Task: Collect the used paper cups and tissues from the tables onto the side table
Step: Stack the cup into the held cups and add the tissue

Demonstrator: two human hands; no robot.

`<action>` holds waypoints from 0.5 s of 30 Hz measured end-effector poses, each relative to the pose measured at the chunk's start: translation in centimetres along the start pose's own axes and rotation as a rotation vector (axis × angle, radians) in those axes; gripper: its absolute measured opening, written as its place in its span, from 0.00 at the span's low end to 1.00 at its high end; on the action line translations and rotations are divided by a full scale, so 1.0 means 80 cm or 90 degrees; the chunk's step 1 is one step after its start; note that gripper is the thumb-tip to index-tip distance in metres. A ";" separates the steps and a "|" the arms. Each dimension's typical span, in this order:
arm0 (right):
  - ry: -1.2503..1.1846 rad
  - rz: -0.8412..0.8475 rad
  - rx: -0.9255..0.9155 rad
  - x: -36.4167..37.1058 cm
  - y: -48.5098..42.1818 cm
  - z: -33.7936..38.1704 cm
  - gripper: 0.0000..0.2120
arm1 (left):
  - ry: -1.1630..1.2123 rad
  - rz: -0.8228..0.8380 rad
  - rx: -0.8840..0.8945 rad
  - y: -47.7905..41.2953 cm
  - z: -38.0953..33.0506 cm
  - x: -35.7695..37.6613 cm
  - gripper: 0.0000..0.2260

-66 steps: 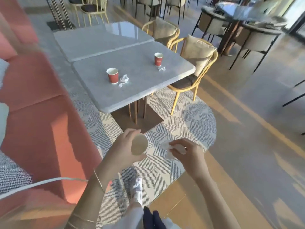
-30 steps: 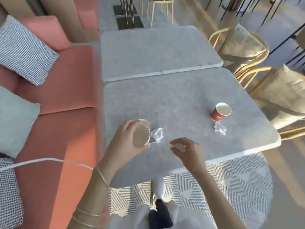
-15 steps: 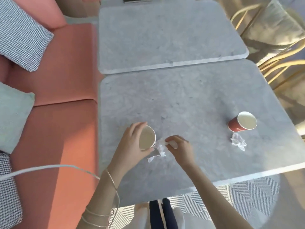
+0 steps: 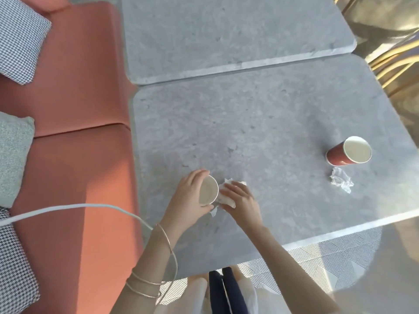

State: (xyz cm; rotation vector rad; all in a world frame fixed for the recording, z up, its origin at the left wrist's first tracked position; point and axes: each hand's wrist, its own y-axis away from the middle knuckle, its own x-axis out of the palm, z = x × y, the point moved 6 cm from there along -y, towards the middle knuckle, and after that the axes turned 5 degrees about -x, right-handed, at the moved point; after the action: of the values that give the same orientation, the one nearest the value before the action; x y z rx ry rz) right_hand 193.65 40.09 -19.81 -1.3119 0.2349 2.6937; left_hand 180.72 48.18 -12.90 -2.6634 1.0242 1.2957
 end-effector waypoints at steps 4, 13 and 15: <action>0.009 -0.075 0.010 -0.006 0.015 0.011 0.14 | -0.013 -0.003 0.017 0.002 0.004 0.001 0.33; -0.037 -0.149 0.143 -0.057 0.062 -0.037 0.13 | -0.050 0.045 0.077 -0.010 -0.031 0.010 0.32; -0.044 -0.183 0.167 -0.087 0.076 -0.059 0.14 | -0.037 0.051 0.090 -0.017 -0.055 0.016 0.32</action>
State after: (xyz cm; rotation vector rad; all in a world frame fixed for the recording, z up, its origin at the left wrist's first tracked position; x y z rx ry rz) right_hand 200.38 32.86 -16.73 -1.0833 0.3489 2.3700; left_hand 185.10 47.29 -11.30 -2.4918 1.1778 1.2537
